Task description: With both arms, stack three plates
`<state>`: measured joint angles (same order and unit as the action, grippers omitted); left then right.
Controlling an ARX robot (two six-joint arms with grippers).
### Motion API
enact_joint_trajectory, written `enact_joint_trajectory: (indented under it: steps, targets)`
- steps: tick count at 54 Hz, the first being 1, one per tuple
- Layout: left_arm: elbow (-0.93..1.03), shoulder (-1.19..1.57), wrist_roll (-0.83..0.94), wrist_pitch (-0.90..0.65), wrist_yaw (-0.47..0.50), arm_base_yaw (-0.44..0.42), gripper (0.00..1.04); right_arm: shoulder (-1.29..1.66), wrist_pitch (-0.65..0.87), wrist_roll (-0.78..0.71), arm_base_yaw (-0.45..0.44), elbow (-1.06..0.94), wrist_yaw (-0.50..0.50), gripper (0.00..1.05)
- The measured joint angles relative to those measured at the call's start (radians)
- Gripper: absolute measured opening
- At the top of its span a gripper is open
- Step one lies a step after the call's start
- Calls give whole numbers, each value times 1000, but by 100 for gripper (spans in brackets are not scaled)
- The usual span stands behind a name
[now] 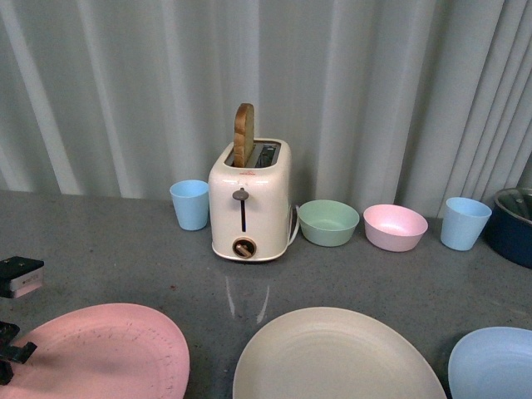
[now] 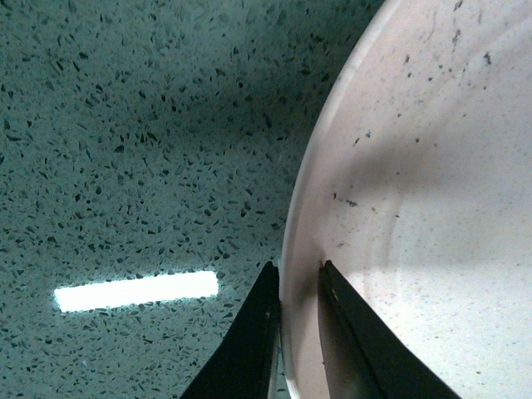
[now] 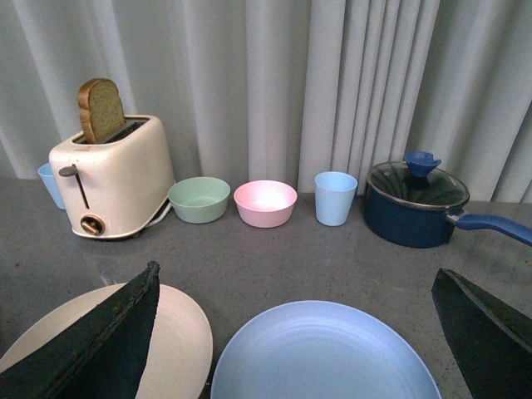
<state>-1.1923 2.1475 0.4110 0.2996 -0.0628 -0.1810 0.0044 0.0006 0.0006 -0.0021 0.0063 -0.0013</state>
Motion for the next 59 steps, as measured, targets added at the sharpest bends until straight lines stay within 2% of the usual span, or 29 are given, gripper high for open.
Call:
enact_joint_trajectory:
  steps: [5,25,37,45,54,59]
  targets:
    - [-8,-2,-10,0,-16,0,5,0,0,0,0,0,0,97]
    - [-53,-52,6,80,-27,-10,4,0,0,0,0,0,0,97]
    - [-147,-114,26,184,-37,-43,3,0,0,0,0,0,0,97]
    - [-285,-143,57,308,-29,-61,3,0,0,0,0,0,0,97]
    - [-380,-143,39,386,-61,-49,3,0,0,0,0,0,0,97]
    - [-394,-146,-12,405,-77,-4,3,0,0,0,0,0,0,97]
